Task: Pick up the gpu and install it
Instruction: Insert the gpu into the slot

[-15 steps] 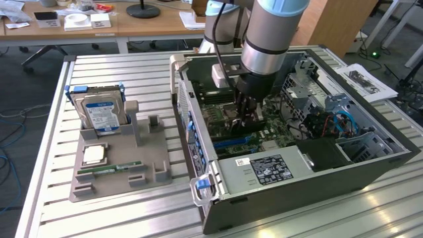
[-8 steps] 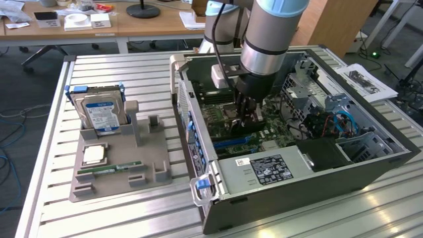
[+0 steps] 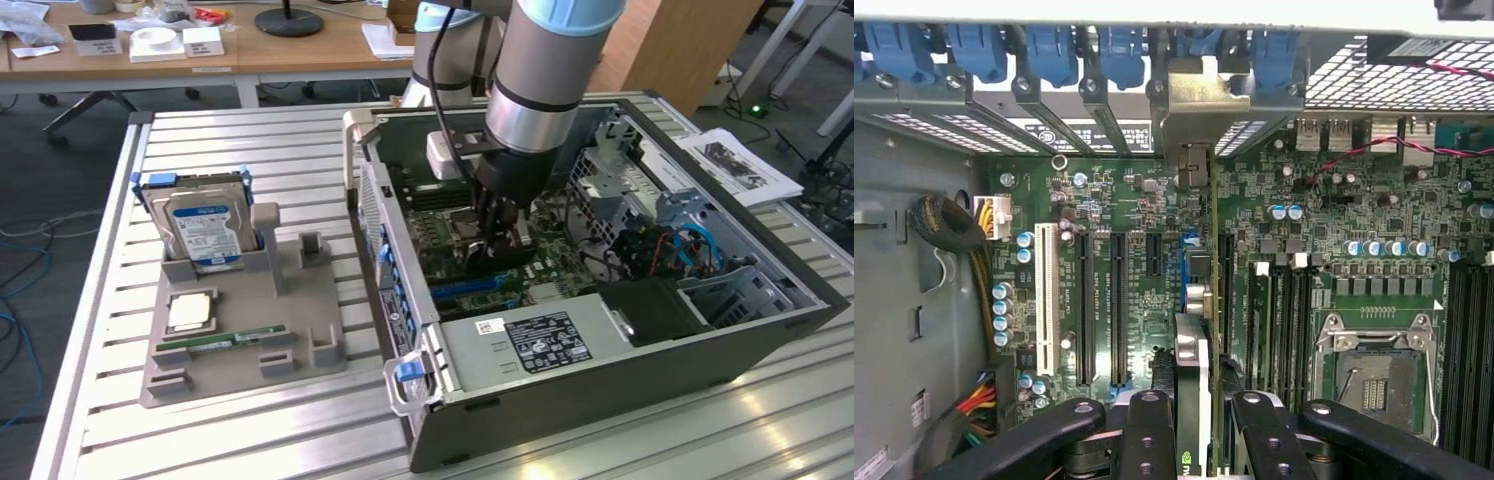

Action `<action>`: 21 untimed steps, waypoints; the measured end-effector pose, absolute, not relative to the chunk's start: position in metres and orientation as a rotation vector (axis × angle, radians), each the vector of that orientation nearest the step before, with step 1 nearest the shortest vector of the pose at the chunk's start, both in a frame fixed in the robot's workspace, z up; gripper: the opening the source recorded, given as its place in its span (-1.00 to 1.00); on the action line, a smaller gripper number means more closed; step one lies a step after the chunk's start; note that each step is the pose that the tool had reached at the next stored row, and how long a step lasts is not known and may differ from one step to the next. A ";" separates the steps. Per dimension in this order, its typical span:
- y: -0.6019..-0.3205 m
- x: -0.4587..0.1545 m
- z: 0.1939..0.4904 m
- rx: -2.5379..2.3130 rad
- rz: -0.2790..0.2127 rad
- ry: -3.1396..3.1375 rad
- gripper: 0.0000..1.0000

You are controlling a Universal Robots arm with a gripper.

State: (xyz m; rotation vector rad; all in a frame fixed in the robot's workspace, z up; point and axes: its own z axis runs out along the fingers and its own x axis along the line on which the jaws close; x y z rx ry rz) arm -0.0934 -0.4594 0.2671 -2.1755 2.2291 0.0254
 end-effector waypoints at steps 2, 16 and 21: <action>-0.460 -0.094 0.267 -2.175 0.025 2.229 -0.47; -0.460 -0.096 0.266 -2.173 0.025 2.231 -0.47; -0.460 -0.096 0.266 -2.173 0.025 2.231 -0.47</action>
